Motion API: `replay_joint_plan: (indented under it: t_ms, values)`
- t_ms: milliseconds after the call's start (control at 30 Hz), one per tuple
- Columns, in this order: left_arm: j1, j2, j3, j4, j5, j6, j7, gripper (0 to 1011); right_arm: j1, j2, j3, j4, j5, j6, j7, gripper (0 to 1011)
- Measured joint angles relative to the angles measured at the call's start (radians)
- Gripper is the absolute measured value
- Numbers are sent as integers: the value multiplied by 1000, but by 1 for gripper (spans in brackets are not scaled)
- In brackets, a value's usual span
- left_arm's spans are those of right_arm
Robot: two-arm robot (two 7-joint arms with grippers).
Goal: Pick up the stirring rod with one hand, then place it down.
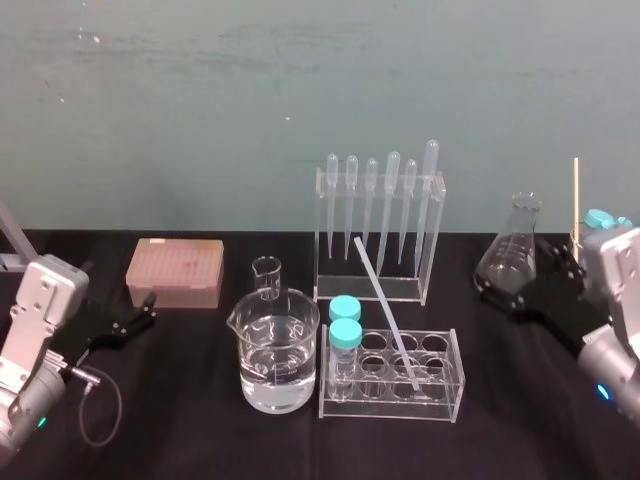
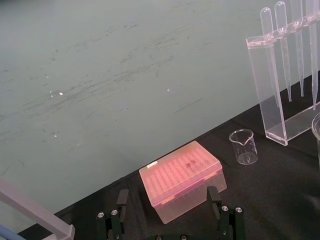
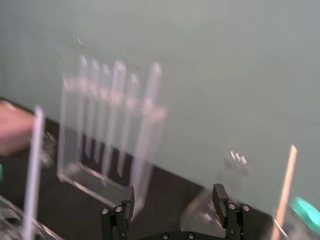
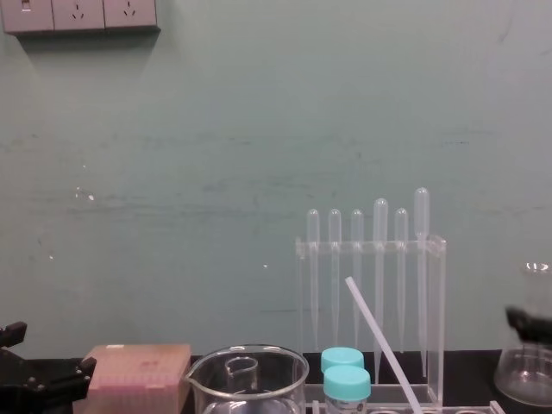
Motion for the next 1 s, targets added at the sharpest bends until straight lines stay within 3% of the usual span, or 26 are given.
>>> replay_joint_plan:
  t_ms: [267,467,667,1000]
  values:
    - [0,0,0,0,0,0,0,1000,46,-37,32,-96,159,123,154,1003]
    - [0,0,0,0,0,0,0,1000,93,-66,11,-125,218,205,266,1003]
    - [0,0,0,0,0,0,0,1000,147,-85,-34,-94,209,276,339,1003]
    - [0,0,0,0,0,0,0,1000,228,-144,-86,9,126,350,330,1003]
